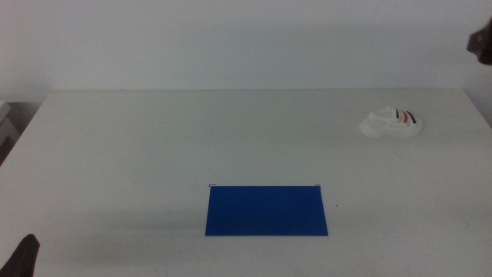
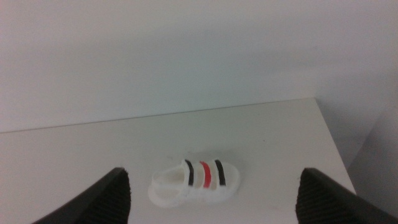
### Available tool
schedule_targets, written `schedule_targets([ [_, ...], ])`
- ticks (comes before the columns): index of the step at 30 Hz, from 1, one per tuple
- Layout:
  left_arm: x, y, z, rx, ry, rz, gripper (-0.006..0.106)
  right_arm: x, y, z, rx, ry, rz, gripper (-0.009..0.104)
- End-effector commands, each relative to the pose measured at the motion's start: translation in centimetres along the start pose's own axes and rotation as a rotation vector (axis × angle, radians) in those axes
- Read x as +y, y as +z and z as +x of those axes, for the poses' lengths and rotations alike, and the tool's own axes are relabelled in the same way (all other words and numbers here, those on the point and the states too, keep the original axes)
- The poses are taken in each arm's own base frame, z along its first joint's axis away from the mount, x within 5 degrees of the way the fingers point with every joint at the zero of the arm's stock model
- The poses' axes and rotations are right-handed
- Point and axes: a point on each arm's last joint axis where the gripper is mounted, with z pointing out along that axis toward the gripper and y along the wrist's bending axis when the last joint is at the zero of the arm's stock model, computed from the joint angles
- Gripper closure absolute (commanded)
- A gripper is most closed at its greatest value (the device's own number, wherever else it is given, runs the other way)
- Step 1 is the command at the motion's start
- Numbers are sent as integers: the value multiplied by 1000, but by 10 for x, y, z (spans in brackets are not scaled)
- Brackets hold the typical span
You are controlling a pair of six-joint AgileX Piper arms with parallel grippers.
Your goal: Use one arm to grab the shoe from the table and place it on the mat.
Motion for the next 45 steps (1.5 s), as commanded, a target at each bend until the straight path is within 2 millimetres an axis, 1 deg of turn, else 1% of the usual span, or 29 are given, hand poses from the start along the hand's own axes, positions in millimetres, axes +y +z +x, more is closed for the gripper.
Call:
schedule_targets([
  [1,0,-1,-6,-88,-14,-1,7,2,2,-33,-100,-17,-5,3],
  [3,0,-1,-6,-88,-14,-1,7,5,18,-43,-86,-13,-7,3],
  [8,0,-1,-6,-88,-14,-1,7,19,44,-70,-98,-68,-35,3],
  [12,0,-1,-6,-88,-14,-1,7,33,70,-84,-98,-52,-74,3],
  [14,0,-1,-6,-88,-14,-1,7,40,83,-87,-81,-49,-88,3],
  [16,0,-1,-6,-88,-14,-1,7,42,94,-90,-51,-31,-92,3],
  [19,0,-1,-6,-88,-14,-1,7,44,119,-91,8,2,-93,3],
  [23,0,-1,-6,-88,-14,-1,7,51,147,-93,19,18,-107,3],
  [25,0,-1,-6,-88,-14,-1,7,57,154,-92,27,38,-128,3],
  [30,0,-1,-6,-88,-14,-1,7,58,167,-81,83,120,-141,3],
  [33,0,-1,-6,-88,-14,-1,7,58,171,-76,112,127,-138,3],
  [39,0,-1,-6,-88,-14,-1,7,58,171,-76,107,153,-145,3],
  [42,0,-1,-6,-88,-14,-1,7,57,172,-76,104,127,-130,3],
  [45,0,-1,-6,-88,-14,-1,7,55,171,-72,149,126,-110,4],
])
